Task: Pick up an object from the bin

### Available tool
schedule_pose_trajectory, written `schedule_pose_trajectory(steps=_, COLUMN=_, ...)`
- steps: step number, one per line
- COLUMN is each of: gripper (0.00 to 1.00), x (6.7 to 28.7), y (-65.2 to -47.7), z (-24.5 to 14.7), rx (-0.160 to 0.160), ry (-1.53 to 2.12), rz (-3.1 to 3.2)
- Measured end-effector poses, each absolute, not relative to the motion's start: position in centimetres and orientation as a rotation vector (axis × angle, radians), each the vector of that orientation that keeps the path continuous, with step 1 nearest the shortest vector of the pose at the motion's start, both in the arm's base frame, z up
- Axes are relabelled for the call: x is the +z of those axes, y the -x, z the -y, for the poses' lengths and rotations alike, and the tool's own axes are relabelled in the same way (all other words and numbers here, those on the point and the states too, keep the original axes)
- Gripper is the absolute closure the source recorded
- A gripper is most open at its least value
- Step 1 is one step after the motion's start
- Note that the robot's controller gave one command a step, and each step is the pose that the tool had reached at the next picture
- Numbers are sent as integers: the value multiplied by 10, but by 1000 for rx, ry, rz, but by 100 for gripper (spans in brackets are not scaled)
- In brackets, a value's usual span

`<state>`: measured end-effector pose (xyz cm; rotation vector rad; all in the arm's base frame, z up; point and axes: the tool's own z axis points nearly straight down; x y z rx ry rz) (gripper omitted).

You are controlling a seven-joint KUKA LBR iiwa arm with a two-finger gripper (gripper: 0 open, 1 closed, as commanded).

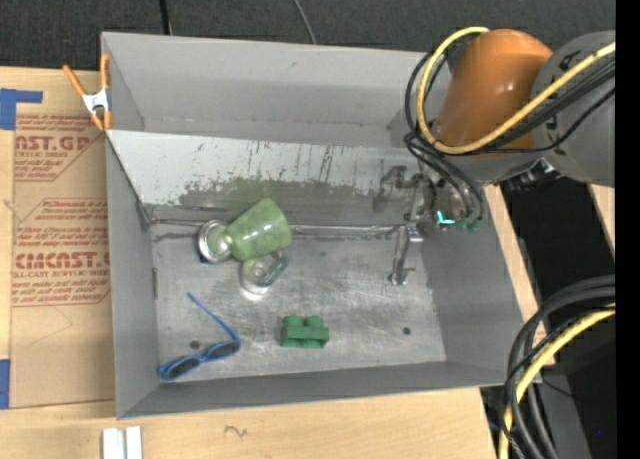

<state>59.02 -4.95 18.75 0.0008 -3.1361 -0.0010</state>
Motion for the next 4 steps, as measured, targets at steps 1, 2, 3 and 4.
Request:
schedule_pose_trajectory(steps=1, gripper=0, x=69, y=-506, z=-45, rx=-3, ry=-194, rz=3140)
schedule_pose_trajectory(steps=2, gripper=0, x=102, y=-480, z=-72, rx=-1, ry=-191, rz=3143)
schedule_pose_trajectory(steps=3, gripper=0, x=100, y=-482, z=-57, rx=-1, ry=-151, rz=3142)
schedule_pose_trajectory(steps=4, gripper=0, x=73, y=-488, z=-70, rx=-2, ry=94, rz=3154)
